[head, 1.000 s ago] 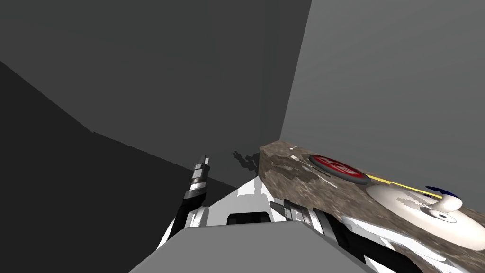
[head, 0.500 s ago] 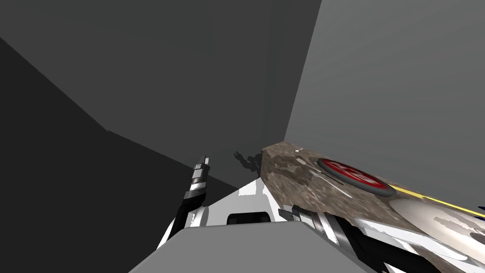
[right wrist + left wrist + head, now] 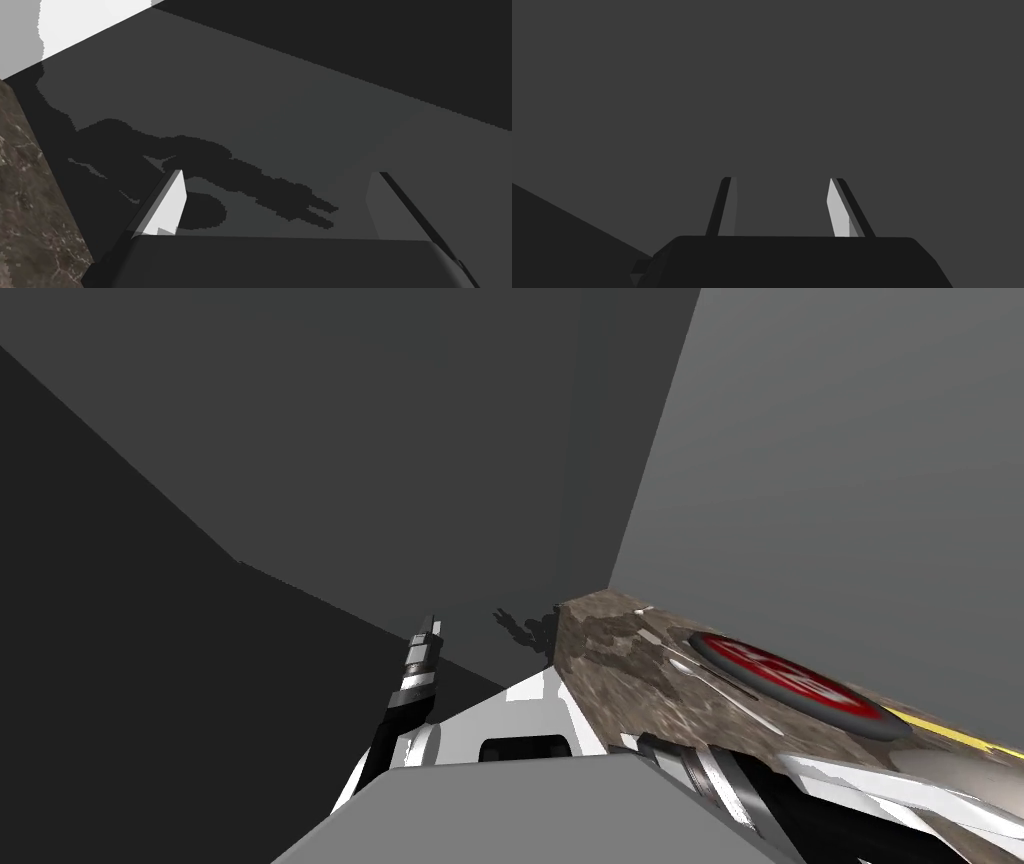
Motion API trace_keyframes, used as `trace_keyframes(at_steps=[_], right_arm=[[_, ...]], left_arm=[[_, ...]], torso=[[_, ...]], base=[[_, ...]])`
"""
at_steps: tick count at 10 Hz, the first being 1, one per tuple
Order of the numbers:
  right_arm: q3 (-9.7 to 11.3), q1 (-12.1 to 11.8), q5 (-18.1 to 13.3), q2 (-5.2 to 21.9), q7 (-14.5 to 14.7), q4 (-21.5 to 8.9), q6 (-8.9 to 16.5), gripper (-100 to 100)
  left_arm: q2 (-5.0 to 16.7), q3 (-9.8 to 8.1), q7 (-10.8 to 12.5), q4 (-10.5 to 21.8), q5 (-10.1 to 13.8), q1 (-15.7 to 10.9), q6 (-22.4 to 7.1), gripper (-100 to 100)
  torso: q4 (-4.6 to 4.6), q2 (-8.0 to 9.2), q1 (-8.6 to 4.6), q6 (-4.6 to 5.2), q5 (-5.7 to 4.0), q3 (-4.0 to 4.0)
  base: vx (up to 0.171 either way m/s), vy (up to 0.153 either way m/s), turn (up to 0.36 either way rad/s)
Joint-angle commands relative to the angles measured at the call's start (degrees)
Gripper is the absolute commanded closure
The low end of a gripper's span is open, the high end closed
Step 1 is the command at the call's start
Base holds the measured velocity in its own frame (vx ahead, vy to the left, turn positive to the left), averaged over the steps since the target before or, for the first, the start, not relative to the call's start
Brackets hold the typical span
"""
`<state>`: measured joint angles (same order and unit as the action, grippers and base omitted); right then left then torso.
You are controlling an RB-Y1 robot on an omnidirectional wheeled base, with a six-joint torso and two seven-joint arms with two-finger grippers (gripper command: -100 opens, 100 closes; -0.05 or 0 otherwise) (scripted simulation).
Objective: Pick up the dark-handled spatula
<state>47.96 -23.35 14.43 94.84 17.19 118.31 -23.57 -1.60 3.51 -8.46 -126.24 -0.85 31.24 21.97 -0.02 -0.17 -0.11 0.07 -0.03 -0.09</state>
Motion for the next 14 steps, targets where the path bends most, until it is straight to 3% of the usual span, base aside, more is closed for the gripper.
trace_keyframes(at_steps=[1,2,3,8,9,11,14], right_arm=[[1.0,-0.8,1.4,2.9,0.9,-0.4,1.1,-100],[1.0,-0.8,1.4,4.8,0.9,-0.4,1.1,-100],[2.4,-1.2,2.4,6.4,1.5,-1.3,2.2,-100],[3.6,-1.7,3.3,11.7,2.2,-2.2,3.3,-100],[4.7,-2.3,4.3,13.9,2.8,-3.1,4.4,-100],[4.7,-2.3,4.3,14.7,2.8,-3.1,4.4,-100],[7.3,-4.7,7.2,21.3,4.6,-5.7,7.8,-100]], left_arm=[[0.0,0.00,0.0,0.0,0.0,0.0,0.0,0],[0.0,0.01,0.0,0.0,0.0,0.0,0.0,0],[0.0,0.00,0.0,0.0,0.0,0.0,0.0,0],[0.0,0.00,0.0,0.0,0.0,0.0,0.0,0],[0.0,0.00,0.0,0.0,0.0,0.0,0.0,0],[0.0,0.00,0.0,0.0,0.0,0.0,0.0,0],[0.0,-0.01,0.0,0.0,0.0,0.0,0.0,0]], torso=[[0.00,0.00,0.00,0.00,0.00,0.00],[-0.02,-0.09,-0.03,-0.05,0.00,-0.04],[-0.03,-0.12,-0.06,-0.02,-0.02,-0.07],[-0.04,-0.16,-0.09,-0.02,-0.02,-0.09],[-0.01,-0.03,-0.02,0.01,-0.02,-0.02],[-0.04,-0.17,-0.12,0.00,-0.04,-0.10],[-0.07,-0.32,-0.31,-0.04,-0.07,-0.18]], base=[[0.062,-0.028,0.221],[0.069,-0.040,0.119],[0.095,-0.045,0.203],[0.059,-0.038,0.085],[0.076,-0.052,0.167],[0.055,-0.045,0.060],[0.120,-0.112,0.248]])
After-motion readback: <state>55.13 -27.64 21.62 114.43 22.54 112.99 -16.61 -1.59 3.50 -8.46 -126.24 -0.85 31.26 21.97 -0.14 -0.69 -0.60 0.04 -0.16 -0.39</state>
